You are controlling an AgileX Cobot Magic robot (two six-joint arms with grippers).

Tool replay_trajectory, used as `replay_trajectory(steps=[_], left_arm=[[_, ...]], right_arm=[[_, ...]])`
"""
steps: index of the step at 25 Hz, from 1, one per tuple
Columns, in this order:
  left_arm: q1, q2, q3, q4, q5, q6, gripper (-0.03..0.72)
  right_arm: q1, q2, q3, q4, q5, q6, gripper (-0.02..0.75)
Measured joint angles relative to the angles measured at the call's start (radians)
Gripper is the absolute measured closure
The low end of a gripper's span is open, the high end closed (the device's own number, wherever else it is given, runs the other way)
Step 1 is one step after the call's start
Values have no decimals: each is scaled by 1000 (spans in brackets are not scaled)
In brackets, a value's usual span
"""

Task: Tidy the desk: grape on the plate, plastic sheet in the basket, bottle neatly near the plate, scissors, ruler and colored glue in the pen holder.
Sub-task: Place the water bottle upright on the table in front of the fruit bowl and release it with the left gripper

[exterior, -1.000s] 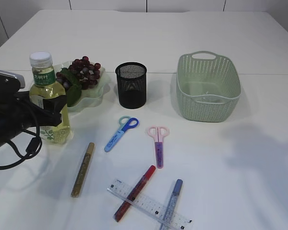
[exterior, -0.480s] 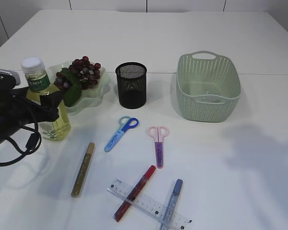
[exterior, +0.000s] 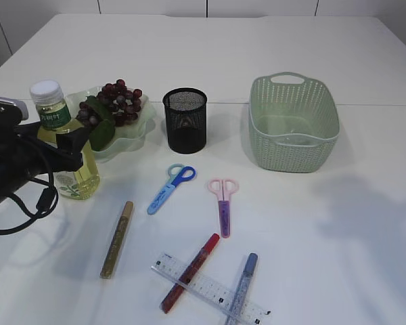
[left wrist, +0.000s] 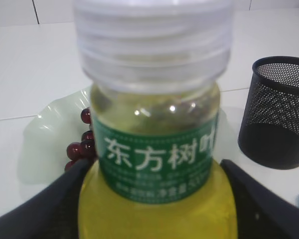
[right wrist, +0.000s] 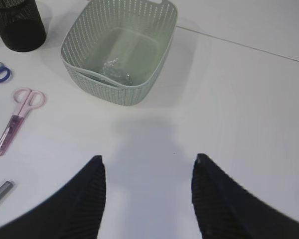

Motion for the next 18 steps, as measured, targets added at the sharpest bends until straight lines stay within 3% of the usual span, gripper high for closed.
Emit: replay_trajectory(steps=[18], left_arm=[[0,-57,-4,-22,-46,-8,96]], right_arm=[[0,0,0,0,0,0,299]])
